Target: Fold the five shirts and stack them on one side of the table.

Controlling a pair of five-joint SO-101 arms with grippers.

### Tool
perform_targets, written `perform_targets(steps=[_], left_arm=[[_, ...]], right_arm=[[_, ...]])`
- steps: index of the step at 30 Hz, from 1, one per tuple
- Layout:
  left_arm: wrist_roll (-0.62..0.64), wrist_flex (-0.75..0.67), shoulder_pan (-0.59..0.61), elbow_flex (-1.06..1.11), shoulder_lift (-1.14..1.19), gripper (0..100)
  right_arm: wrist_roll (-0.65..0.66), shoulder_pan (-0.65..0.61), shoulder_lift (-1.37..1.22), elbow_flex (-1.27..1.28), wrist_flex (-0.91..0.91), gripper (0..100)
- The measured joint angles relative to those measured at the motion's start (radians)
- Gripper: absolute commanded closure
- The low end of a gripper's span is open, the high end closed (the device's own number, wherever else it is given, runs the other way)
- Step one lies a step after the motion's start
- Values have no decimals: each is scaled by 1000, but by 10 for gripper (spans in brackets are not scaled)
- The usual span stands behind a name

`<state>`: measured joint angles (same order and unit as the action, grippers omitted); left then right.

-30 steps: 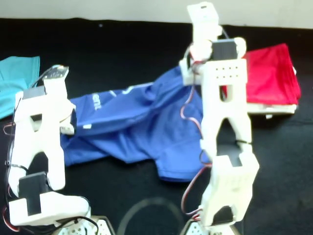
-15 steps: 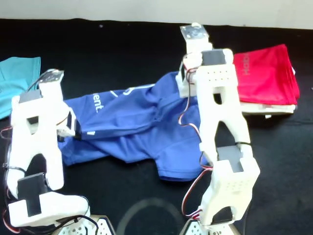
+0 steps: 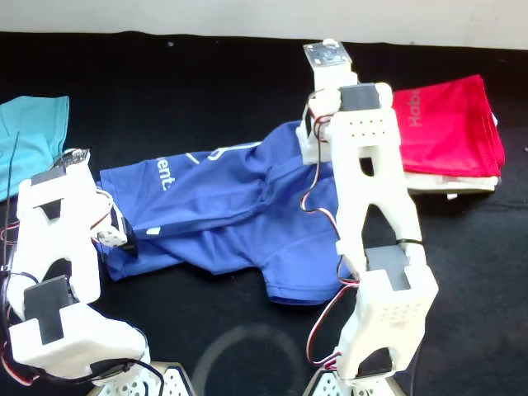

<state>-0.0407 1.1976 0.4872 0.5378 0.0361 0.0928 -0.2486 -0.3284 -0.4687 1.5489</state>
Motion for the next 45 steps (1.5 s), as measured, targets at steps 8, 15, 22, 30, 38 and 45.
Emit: perform_targets(steps=[8, 15, 22, 30, 38, 45], left_arm=[[3, 0, -21, 0, 2, 993], [3, 20, -21, -40, 2, 986], [2, 58, -21, -207, 5, 830], [20, 48, -21, -187, 6, 826], [94, -64, 8, -66, 6, 826], [110, -74, 127, -57, 6, 826]], right_arm=[[0, 0, 0, 6, 0, 993], [0, 0, 0, 6, 0, 993], [0, 0, 0, 6, -18, 993], [0, 0, 0, 6, -28, 993], [0, 0, 0, 6, -28, 993], [0, 0, 0, 6, -28, 993]])
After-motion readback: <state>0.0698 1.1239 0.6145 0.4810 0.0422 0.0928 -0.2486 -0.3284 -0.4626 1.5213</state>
